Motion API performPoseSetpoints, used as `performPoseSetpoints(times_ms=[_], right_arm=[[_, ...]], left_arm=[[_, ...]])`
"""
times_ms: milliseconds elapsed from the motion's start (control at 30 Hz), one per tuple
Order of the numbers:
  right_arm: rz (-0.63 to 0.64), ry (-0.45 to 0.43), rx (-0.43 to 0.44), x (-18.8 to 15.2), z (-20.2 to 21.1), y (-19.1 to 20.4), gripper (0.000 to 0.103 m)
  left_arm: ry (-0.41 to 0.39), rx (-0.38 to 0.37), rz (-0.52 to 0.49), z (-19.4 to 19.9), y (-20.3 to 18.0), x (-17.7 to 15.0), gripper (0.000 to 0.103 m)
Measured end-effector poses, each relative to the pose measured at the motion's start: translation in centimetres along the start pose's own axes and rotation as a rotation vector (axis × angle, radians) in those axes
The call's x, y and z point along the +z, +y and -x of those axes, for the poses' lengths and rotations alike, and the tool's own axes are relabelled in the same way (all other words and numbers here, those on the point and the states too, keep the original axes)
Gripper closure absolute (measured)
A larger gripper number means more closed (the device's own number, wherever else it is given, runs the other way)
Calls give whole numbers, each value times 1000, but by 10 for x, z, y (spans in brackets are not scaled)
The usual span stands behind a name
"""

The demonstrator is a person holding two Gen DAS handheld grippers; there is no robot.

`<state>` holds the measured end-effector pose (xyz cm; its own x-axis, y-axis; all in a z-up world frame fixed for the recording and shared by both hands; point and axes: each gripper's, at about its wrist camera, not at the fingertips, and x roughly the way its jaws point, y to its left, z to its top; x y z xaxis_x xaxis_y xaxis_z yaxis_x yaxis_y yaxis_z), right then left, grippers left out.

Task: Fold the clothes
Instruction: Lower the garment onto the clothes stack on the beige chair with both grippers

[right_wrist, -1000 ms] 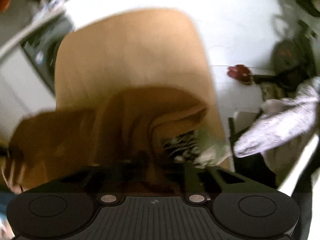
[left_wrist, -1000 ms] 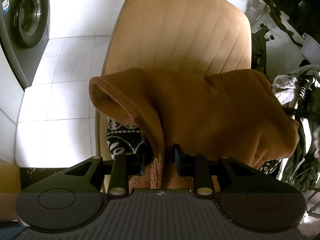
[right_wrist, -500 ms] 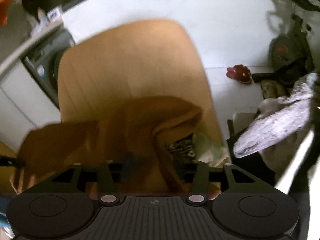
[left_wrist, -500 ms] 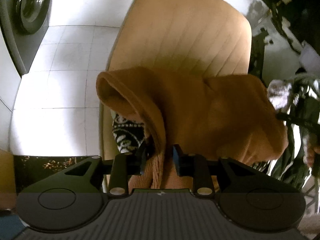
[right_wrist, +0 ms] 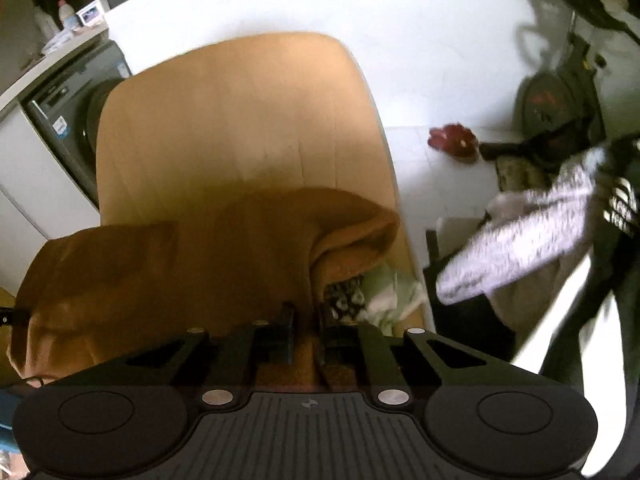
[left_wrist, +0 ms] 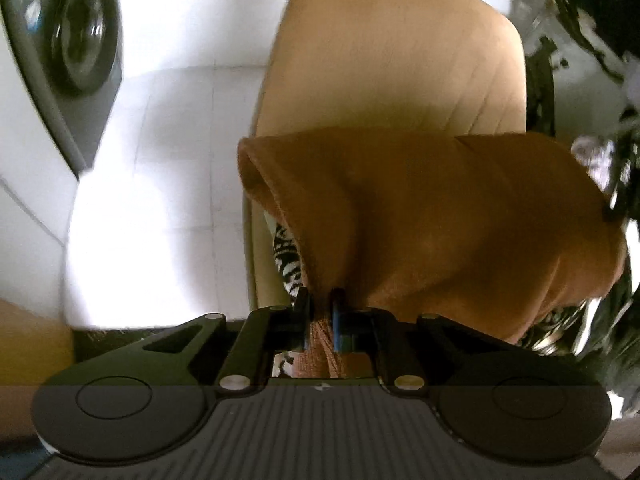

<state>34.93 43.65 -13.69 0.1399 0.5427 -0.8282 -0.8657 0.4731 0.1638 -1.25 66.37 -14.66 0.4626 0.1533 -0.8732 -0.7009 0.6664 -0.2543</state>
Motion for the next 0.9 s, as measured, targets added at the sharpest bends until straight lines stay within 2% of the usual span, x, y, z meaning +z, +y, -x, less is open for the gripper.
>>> performPoseSetpoints(times_ms=[67,133,200,267,333,467,500,600,733,900], right_arm=[[4,17,-17,-6,-8,1,88],[-36,10,-35,-7,-10,1,72],[-74,0,-50,-7,-10,0,52],[-75,-17,-34,-10,2,6,38],[-61,-24,-16,-15,13,13,37],[-70,-16,24,-27,32,23,37],[-104,-3,29,-33,34,21,37],[-231,33,51,-48,37,10,37],[-439,84,72,-63,25,-16,35],[-634,73,131,-67,13,-34,32]], left_arm=[[-7,-2,-4,2,-2,-1,91],[-19,4,7,7,-4,-2,88],[-31,10,18,12,-5,-2,85],[-43,16,29,17,-7,-2,76],[-66,13,35,27,-10,-4,69],[-102,-36,20,48,-23,-11,68],[-101,-56,19,51,-26,-13,67],[-50,-75,16,43,-33,-26,50],[21,-44,76,21,-27,-43,49],[18,-67,213,6,-13,-46,51]])
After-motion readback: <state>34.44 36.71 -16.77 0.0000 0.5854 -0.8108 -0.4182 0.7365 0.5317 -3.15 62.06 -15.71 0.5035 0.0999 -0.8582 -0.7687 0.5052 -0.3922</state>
